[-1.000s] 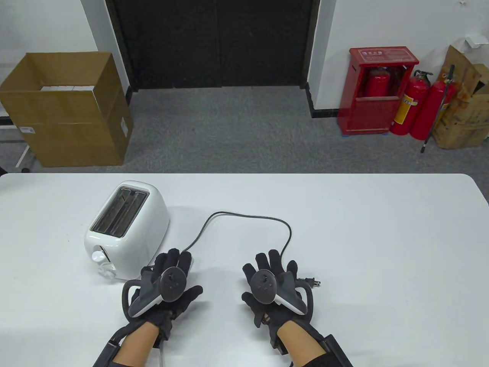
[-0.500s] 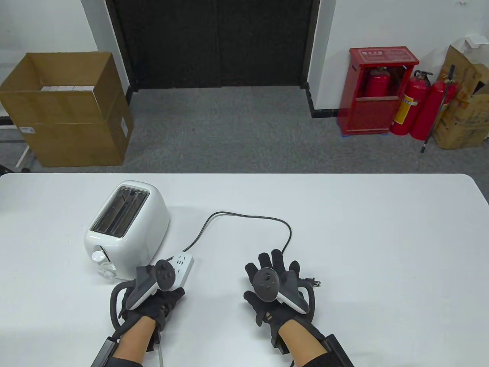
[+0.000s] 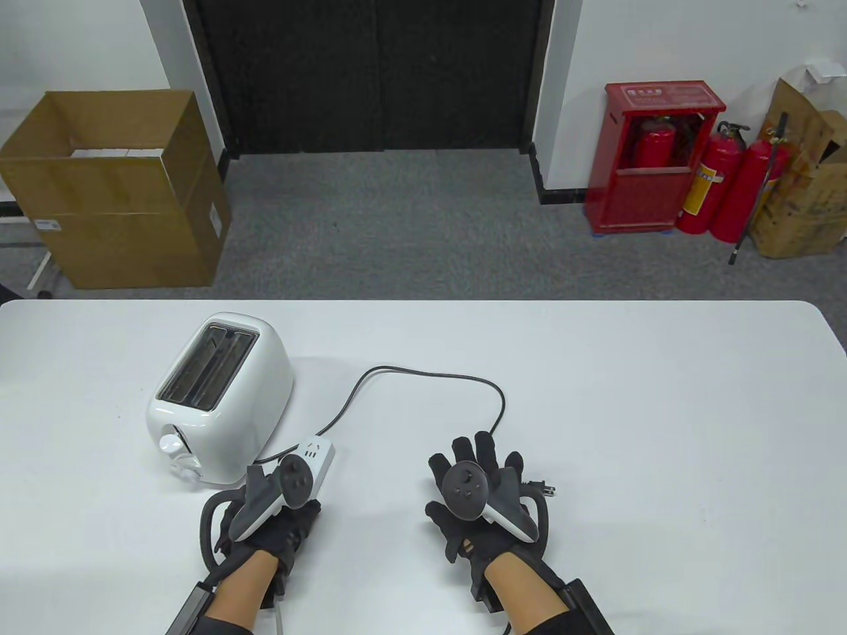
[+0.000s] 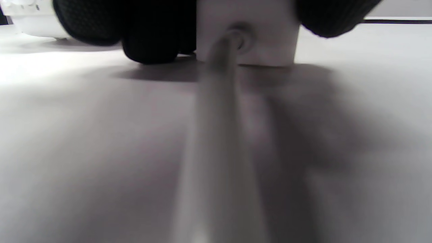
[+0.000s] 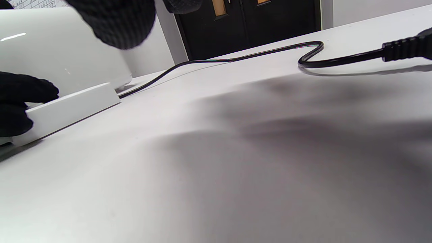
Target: Plug the toaster into the power strip
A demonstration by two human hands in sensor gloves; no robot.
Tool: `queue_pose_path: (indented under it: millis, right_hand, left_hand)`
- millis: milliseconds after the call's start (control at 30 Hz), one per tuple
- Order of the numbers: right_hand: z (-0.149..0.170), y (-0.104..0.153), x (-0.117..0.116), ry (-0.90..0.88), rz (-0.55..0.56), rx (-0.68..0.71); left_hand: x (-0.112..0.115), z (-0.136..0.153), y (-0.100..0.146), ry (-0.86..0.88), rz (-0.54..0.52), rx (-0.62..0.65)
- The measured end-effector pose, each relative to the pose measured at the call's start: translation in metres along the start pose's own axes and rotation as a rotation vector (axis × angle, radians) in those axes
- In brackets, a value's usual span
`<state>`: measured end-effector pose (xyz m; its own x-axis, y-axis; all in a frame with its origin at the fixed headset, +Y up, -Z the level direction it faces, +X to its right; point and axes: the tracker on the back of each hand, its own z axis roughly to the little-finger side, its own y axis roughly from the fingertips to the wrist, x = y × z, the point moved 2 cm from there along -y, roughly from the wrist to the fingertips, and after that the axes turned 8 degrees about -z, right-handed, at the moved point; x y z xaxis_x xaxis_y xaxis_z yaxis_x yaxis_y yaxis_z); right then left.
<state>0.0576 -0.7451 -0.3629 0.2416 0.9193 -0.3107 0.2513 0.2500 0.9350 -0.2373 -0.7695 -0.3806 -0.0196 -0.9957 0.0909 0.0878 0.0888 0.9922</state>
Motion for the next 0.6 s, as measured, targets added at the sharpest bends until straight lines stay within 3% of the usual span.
queue_pose_path:
  millis: [333,467,600]
  right_hand:
    - [0.004,0.0,0.003,-0.019,0.006,-0.015]
    - [0.005,0.0,0.008,-0.042,0.022,-0.019]
    - [0.004,-0.001,0.009,-0.042,0.032,-0.017]
  left_hand:
    - [-0.022,-0.013,0.01,0.112,-0.131,0.063]
    - [-0.034,-0.034,0.016,0.174,-0.179,0.13]
    - [-0.035,-0.068,0.013,0.166,-0.144,0.176]
